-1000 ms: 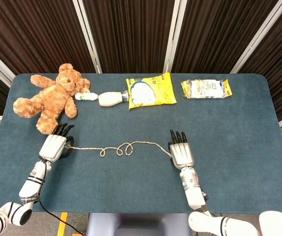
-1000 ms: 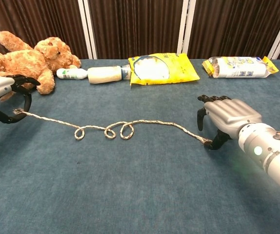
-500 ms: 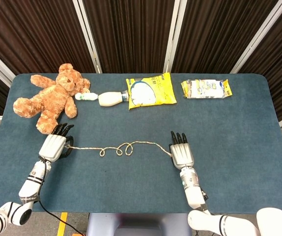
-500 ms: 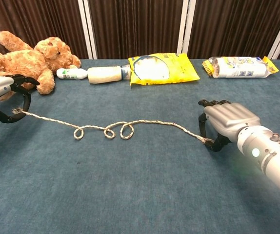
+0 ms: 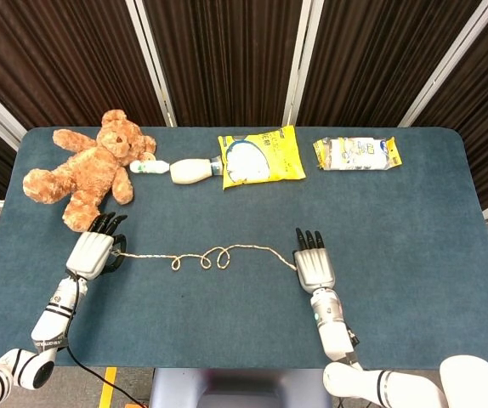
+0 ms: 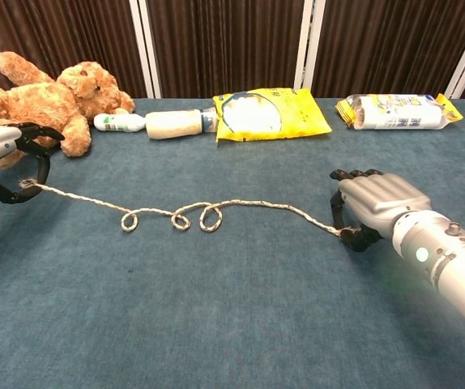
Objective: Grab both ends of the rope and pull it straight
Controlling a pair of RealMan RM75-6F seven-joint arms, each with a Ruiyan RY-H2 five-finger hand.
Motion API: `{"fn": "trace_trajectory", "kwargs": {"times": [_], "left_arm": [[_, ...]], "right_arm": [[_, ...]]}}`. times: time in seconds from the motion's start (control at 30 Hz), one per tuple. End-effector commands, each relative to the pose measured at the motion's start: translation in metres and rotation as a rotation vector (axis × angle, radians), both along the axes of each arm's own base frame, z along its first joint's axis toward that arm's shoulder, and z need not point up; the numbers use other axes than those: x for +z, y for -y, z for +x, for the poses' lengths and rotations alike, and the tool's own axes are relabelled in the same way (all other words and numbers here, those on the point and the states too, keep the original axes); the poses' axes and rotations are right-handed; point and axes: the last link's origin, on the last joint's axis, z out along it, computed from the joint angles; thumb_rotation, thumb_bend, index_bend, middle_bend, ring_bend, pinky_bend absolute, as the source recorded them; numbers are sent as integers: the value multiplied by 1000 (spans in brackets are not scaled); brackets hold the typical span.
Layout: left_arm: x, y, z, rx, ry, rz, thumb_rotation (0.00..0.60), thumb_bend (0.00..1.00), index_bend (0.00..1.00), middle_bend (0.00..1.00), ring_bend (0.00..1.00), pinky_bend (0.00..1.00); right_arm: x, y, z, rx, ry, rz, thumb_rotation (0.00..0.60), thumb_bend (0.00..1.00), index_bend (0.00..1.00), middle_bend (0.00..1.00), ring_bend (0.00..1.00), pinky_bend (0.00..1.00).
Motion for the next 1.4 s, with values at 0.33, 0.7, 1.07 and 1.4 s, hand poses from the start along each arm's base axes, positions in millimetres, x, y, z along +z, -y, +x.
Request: {"fn": "trace_trajectory", "kwargs": {"times": [0.33, 0.7, 1.07, 1.4], "left_arm": [[5, -1, -2, 3, -2, 14, 600, 427, 634, 98, 0, 95], [22, -4, -20, 50, -30, 56, 600, 428, 634, 98, 0, 96], [34, 9, -42, 86, -58, 81, 600, 428, 634, 98, 0, 99], [27, 14, -48, 104, -70, 67, 600, 428, 634, 98, 0, 99]], "right_arm": [[16, 7, -6, -6, 6, -36, 600, 558, 794, 162, 0, 0], [78, 20, -41, -39, 19, -146, 600, 558, 797, 168, 0, 0], [134, 28, -97, -132, -3, -219, 600, 558, 797, 169, 0, 0], [154, 33, -128, -196, 4, -235, 600, 558, 797, 169, 0, 0]]}}
